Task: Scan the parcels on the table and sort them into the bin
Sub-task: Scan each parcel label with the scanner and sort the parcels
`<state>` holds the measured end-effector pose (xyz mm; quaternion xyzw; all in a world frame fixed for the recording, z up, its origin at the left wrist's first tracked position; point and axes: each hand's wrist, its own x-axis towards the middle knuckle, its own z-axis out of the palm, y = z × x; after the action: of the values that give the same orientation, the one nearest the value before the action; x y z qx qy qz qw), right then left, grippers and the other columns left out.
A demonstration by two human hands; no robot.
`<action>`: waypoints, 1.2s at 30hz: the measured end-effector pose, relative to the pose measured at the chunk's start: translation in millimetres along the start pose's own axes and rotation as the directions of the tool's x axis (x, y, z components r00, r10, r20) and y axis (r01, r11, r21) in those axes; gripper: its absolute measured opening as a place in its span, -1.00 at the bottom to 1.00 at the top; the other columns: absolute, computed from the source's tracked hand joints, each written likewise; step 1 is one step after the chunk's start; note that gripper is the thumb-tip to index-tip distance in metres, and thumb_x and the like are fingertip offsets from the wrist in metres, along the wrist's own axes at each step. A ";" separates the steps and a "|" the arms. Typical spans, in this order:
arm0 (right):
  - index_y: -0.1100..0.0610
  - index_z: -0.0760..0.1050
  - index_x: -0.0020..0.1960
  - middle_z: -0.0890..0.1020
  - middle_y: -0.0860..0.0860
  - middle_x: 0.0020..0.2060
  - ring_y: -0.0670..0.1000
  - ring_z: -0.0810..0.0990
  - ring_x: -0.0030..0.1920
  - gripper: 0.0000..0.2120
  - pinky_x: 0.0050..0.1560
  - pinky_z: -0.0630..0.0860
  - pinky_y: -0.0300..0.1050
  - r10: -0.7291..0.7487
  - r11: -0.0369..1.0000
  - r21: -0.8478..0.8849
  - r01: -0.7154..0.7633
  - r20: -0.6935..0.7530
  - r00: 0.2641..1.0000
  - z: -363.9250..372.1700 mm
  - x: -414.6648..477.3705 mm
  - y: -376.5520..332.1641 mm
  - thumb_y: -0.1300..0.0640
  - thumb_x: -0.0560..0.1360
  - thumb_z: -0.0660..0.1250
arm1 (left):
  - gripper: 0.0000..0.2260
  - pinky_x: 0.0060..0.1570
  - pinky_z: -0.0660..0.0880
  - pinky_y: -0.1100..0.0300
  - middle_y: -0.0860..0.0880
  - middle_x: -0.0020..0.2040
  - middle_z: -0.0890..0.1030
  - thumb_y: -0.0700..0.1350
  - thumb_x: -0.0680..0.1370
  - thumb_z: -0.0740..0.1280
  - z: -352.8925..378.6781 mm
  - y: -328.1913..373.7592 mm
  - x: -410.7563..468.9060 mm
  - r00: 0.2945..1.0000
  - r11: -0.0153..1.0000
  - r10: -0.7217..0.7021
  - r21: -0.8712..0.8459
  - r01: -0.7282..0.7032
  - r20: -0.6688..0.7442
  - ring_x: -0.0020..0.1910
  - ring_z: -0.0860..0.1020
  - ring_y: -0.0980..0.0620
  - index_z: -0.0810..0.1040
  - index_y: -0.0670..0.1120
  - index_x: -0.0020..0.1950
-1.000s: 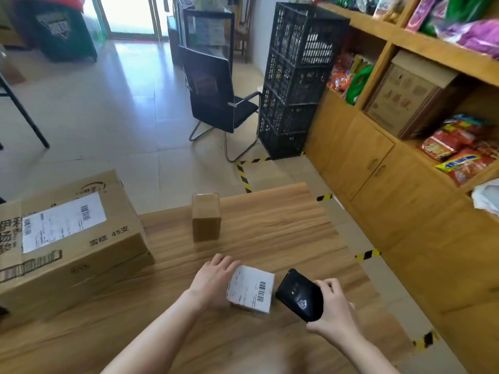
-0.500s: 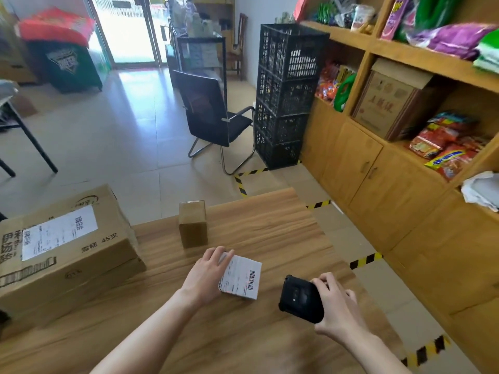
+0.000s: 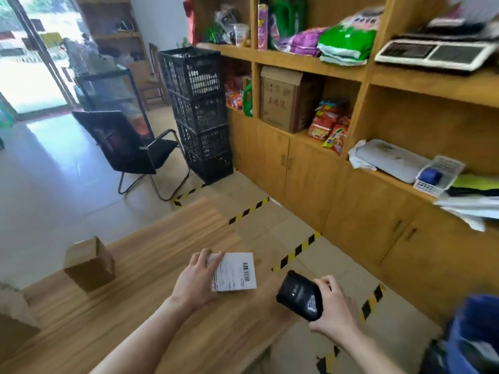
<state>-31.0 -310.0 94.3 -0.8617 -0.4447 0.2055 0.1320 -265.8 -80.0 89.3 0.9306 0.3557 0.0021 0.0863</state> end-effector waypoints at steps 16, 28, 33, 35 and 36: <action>-0.08 0.29 0.36 0.27 -0.09 0.23 0.02 0.48 0.25 -0.21 0.16 0.49 0.01 0.805 0.589 0.436 -0.680 -0.251 0.537 -69.1 -189.2 261.5 -0.09 0.20 0.50 | -0.12 0.26 0.40 0.08 0.02 0.33 0.23 0.40 0.29 0.35 68.1 414.8 142.1 0.699 0.746 0.665 -0.185 -0.640 0.263 0.31 0.28 -0.05 0.15 0.08 0.50; -0.07 0.31 0.36 0.22 -0.10 0.18 -0.01 0.47 0.22 -0.23 0.00 0.40 -0.18 0.984 0.164 0.680 -0.714 -0.067 0.163 -82.0 -206.9 441.3 -0.05 0.21 0.52 | -0.12 0.27 0.36 0.12 0.08 0.17 0.19 0.26 0.19 0.38 177.8 668.8 221.3 0.448 0.623 0.760 -0.329 -0.710 0.471 0.28 0.26 -0.02 0.21 0.11 0.48; -0.02 0.36 0.30 0.24 -0.09 0.11 0.00 0.48 0.10 -0.24 -0.01 0.51 -0.08 0.998 0.011 0.719 -0.695 0.040 0.058 -87.4 -175.0 507.9 -0.03 0.13 0.52 | -0.19 0.20 0.39 0.14 0.01 0.27 0.25 0.25 0.27 0.44 229.7 749.9 255.4 0.398 0.606 0.750 -0.307 -0.734 0.529 0.30 0.30 -0.05 0.23 0.08 0.45; 0.06 0.38 0.31 0.27 -0.05 0.14 0.03 0.49 0.11 -0.20 0.02 0.53 -0.05 0.997 -0.047 0.739 -0.672 0.078 0.016 -78.6 -162.4 532.5 -0.02 0.11 0.52 | -0.16 0.19 0.41 0.14 0.01 0.23 0.29 0.33 0.21 0.40 255.2 777.0 260.6 0.393 0.618 0.738 -0.316 -0.720 0.549 0.28 0.31 -0.04 0.28 0.10 0.43; 0.09 0.39 0.32 0.29 -0.03 0.16 0.06 0.49 0.12 -0.18 0.05 0.52 -0.04 0.996 -0.070 0.754 -0.653 0.093 0.000 -71.9 -156.0 544.1 -0.01 0.09 0.52 | -0.14 0.17 0.44 0.12 0.01 0.20 0.30 0.36 0.17 0.37 268.7 788.8 261.9 0.393 0.623 0.733 -0.317 -0.715 0.555 0.25 0.32 -0.03 0.30 0.11 0.42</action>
<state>309.2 -751.2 -28.7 -0.8448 0.3873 0.1320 0.3448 469.3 -526.7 -62.5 0.9303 -0.1362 -0.2722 0.2044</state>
